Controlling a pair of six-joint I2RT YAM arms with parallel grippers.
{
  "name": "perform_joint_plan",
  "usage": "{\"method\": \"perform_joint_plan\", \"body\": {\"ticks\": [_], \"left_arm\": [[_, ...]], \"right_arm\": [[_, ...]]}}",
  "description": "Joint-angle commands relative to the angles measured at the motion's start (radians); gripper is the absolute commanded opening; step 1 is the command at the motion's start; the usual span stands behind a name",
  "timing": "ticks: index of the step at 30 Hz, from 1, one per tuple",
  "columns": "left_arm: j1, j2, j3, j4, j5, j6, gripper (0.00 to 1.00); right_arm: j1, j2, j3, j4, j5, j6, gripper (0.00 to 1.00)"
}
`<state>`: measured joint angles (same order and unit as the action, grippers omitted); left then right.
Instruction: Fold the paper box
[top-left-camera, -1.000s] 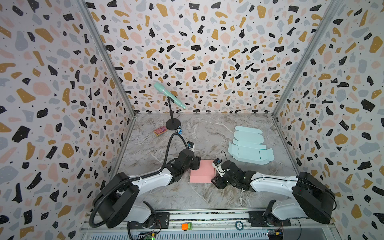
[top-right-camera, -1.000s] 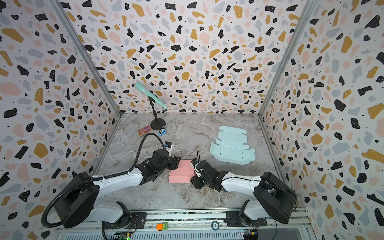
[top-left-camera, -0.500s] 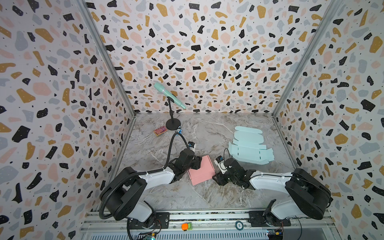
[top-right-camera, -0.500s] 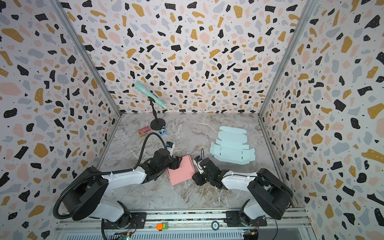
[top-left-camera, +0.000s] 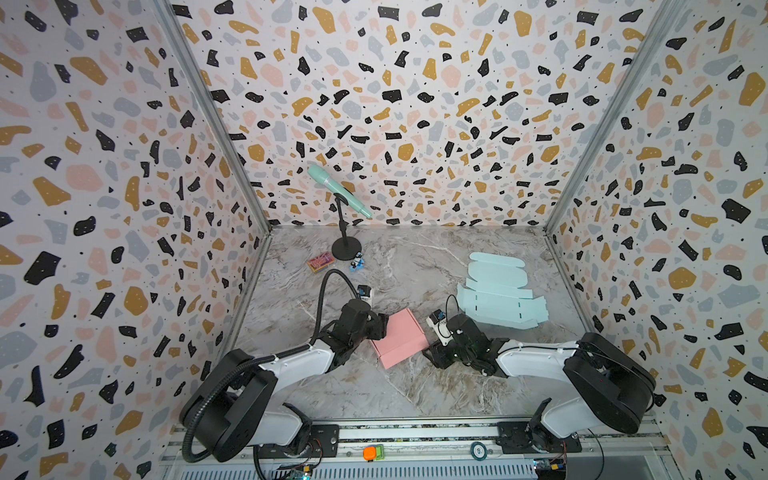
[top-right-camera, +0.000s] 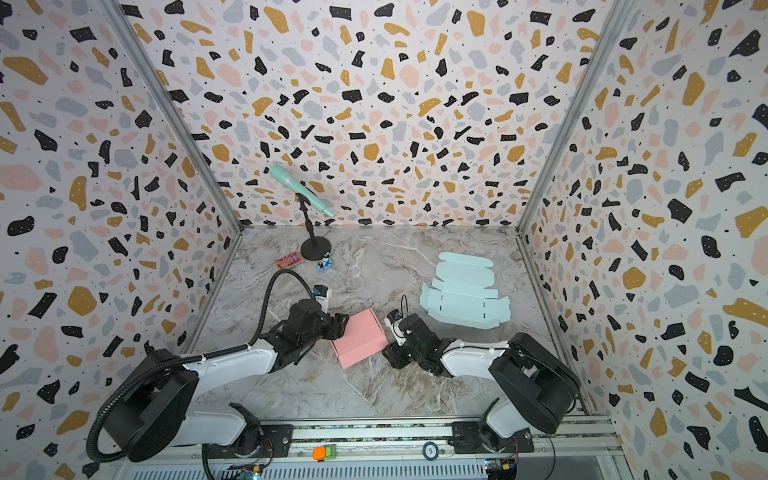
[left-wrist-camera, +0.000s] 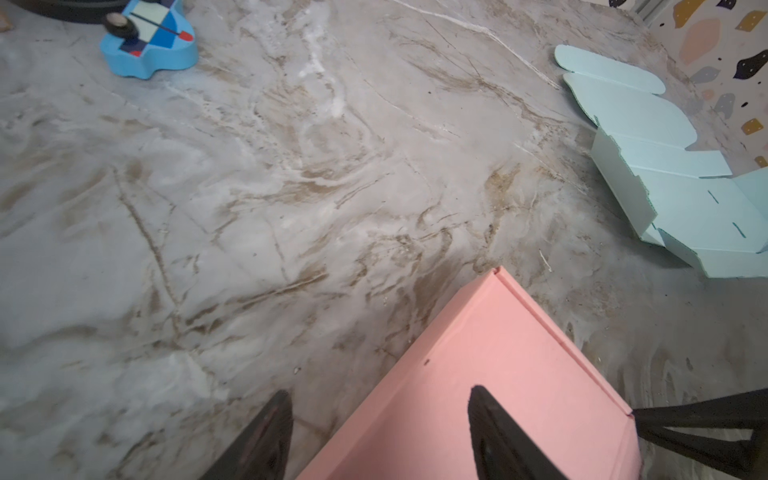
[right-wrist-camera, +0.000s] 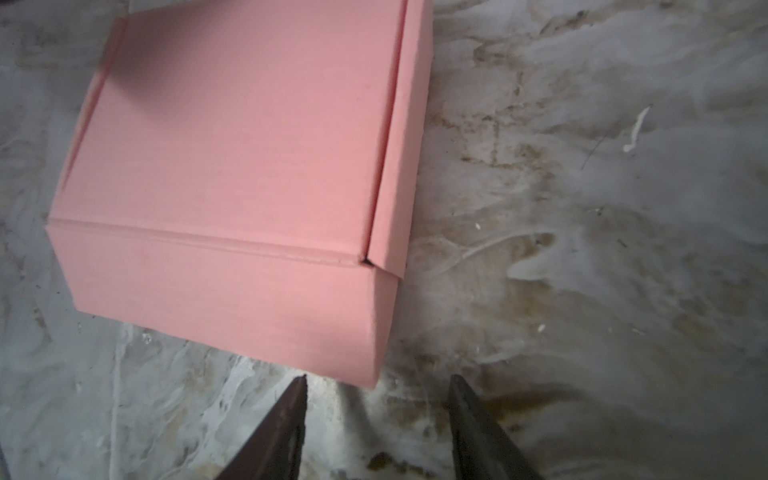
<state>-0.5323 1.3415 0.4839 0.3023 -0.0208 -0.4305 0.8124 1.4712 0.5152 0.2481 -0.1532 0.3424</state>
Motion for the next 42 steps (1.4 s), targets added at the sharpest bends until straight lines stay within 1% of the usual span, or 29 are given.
{"method": "perform_joint_plan", "body": {"ticks": [1,4,11,16,22,35,42], "left_arm": [[0.066,-0.027,-0.014,0.039,0.121,0.001,0.71],[0.071,-0.016,-0.001,0.018,0.148,0.019,0.72],[0.072,0.058,0.001,0.044,0.198,0.043,0.74],[0.074,0.115,-0.005,0.078,0.265,0.063,0.74],[0.074,0.090,-0.045,0.092,0.258,0.066,0.73],[0.071,-0.003,-0.138,0.156,0.288,-0.019,0.70],[0.042,-0.034,-0.196,0.202,0.286,-0.060,0.68]], "right_arm": [[0.012,-0.044,-0.006,-0.048,0.007,-0.006,0.54],[0.023,-0.069,-0.022,-0.063,0.012,0.002,0.52],[0.082,-0.139,-0.012,-0.117,0.048,0.018,0.47],[0.100,-0.126,0.002,-0.117,0.063,0.024,0.46],[0.121,-0.094,0.008,-0.093,0.058,0.025,0.44],[0.149,-0.091,0.038,-0.104,0.081,0.013,0.42],[0.170,-0.094,0.053,-0.118,0.096,0.011,0.41]]}}
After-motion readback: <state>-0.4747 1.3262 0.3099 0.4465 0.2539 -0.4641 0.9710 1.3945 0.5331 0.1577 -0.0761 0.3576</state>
